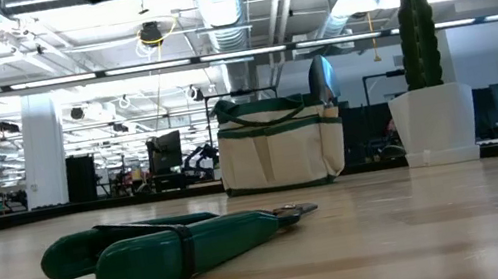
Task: Pick & Place Garden tools in Gardening bag
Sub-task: Put the green shears into the brown gardening bag
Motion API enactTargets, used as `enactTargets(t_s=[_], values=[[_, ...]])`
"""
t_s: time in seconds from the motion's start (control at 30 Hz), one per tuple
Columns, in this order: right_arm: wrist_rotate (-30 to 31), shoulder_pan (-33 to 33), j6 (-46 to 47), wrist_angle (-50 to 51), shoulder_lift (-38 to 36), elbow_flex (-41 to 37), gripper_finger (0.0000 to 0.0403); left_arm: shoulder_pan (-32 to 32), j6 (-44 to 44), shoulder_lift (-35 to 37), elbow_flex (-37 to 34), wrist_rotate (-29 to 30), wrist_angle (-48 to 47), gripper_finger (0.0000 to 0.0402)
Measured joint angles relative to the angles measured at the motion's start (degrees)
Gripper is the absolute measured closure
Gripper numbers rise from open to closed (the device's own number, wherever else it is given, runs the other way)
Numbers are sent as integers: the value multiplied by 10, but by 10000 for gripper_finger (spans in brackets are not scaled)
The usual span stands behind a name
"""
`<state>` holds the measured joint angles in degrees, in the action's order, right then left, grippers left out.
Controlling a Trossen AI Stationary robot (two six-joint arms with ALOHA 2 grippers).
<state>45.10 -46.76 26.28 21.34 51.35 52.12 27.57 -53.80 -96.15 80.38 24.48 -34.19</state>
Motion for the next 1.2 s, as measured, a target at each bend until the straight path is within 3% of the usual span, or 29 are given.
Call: enactTargets(t_s=[0.23, 0.37, 0.5, 0.83, 1.2], values=[[0, 0, 54, 52, 5, 0, 403, -1, -112, -66, 0, -81, -46, 401], [3, 2, 87, 65, 9, 0, 403, 0, -145, -103, -1, -165, -43, 401], [12, 13, 96, 67, 24, 0, 403, 0, -157, -133, -1, -210, -39, 400], [-17, 35, 157, 65, 68, 0, 403, -1, -157, -151, -1, -212, -24, 392], [-17, 35, 173, 53, 98, 0, 403, 3, -157, -151, -27, -182, 49, 283]])
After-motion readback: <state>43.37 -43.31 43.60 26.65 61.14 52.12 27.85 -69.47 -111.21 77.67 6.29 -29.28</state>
